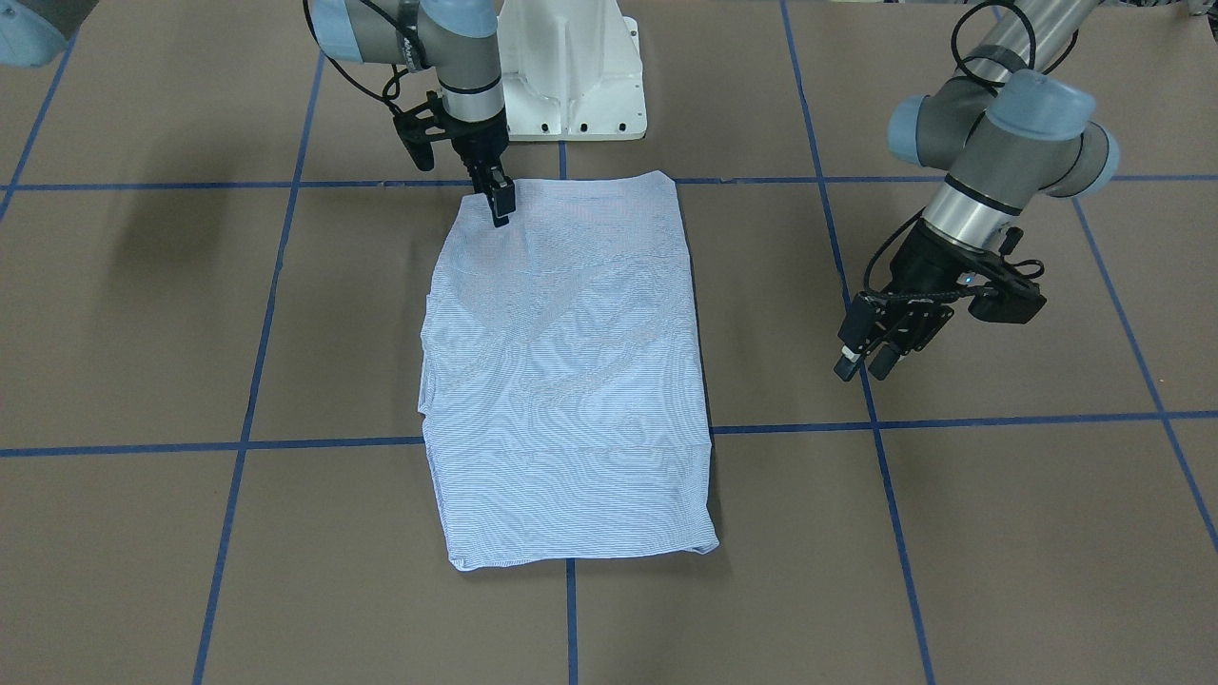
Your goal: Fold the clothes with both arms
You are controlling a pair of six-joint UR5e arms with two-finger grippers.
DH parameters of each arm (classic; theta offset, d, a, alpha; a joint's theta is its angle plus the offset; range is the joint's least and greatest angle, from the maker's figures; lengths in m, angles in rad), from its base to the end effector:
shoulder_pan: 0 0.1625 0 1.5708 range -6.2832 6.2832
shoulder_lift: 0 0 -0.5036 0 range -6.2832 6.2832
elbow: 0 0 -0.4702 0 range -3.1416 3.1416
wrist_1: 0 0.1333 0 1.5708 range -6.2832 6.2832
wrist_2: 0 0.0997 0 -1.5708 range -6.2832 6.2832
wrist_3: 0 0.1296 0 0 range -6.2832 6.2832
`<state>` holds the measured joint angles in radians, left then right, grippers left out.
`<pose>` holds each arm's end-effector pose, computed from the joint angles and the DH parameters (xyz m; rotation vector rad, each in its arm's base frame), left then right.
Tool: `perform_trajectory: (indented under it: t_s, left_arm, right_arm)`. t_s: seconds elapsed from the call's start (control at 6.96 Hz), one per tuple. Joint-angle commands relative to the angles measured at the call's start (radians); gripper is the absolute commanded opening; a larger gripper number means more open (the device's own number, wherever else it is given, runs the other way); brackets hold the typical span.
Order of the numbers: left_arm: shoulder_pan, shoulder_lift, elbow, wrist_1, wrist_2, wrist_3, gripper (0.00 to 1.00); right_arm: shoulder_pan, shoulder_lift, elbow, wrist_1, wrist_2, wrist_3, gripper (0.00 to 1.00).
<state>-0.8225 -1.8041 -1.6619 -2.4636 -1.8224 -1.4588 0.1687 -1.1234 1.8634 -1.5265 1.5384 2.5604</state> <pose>0.4120 -0.5923 0.4525 0.3524 1.1909 -0.4651 -0.6938 -0.2576 0.3208 -0.3010 -0.7730 1.1081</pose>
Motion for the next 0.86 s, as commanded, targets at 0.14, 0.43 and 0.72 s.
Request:
perform_trajectory:
  t_s: [0.14, 0.43, 0.72]
  left_arm:
    - [0.000, 0.000, 0.002, 0.000, 0.000, 0.000, 0.64]
    - [0.005, -0.010, 0.010, 0.000, 0.002, -0.023, 0.64]
    - [0.061, -0.005, -0.042, -0.002, 0.018, -0.220, 0.64]
  right_arm:
    - [0.000, -0.001, 0.020, 0.000, 0.008, -0.014, 0.00]
    - [0.009, 0.002, 0.042, 0.000, 0.008, -0.012, 0.00]
    - [0.018, -0.010, 0.085, -0.010, 0.023, -0.014, 0.00]
